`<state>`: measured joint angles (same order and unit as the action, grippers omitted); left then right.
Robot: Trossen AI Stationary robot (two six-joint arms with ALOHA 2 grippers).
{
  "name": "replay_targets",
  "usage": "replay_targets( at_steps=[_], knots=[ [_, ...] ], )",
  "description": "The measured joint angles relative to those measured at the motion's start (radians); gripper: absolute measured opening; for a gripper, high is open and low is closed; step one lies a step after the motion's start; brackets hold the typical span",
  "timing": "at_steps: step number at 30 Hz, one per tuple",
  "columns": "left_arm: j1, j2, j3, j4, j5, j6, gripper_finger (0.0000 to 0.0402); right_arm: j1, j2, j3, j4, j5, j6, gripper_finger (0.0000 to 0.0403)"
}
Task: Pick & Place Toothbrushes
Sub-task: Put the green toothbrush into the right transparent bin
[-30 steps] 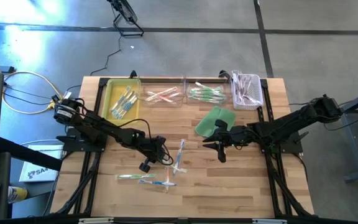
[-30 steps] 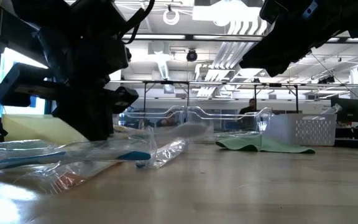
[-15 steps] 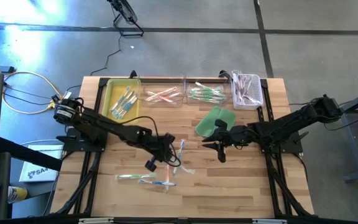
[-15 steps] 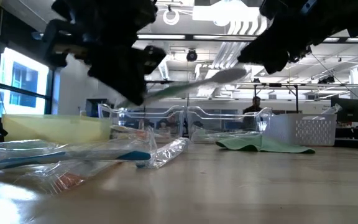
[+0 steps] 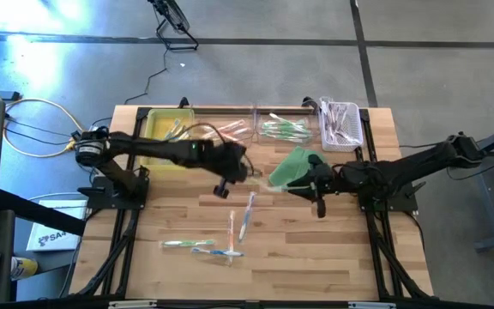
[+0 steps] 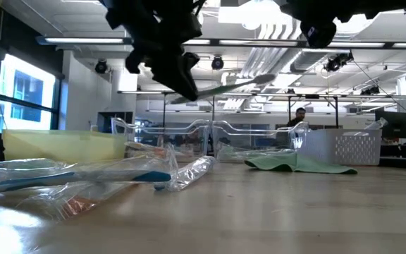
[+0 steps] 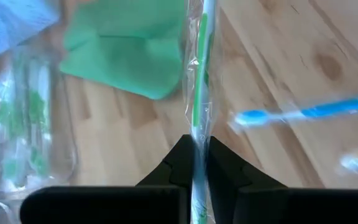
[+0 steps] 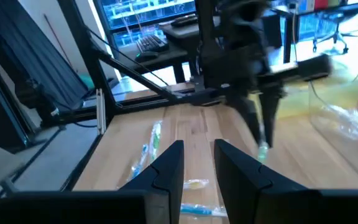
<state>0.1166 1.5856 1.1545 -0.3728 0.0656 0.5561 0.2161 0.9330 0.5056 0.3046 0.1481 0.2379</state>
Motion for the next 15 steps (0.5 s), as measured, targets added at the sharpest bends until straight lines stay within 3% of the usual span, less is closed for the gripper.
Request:
replay_targets(
  at_steps=[11, 15],
  knots=[
    [0.276, 0.0, 0.0, 0.323, 0.382, -0.015, 0.0019, 0.0, -0.007, 0.0, -0.044, 0.012, -0.062, 0.0081],
    [0.351, 0.001, -0.001, 0.35, 0.481, -0.094, 0.0019, 0.0, -0.007, 0.0, -0.046, 0.106, -0.095, 0.0081]
  ],
)
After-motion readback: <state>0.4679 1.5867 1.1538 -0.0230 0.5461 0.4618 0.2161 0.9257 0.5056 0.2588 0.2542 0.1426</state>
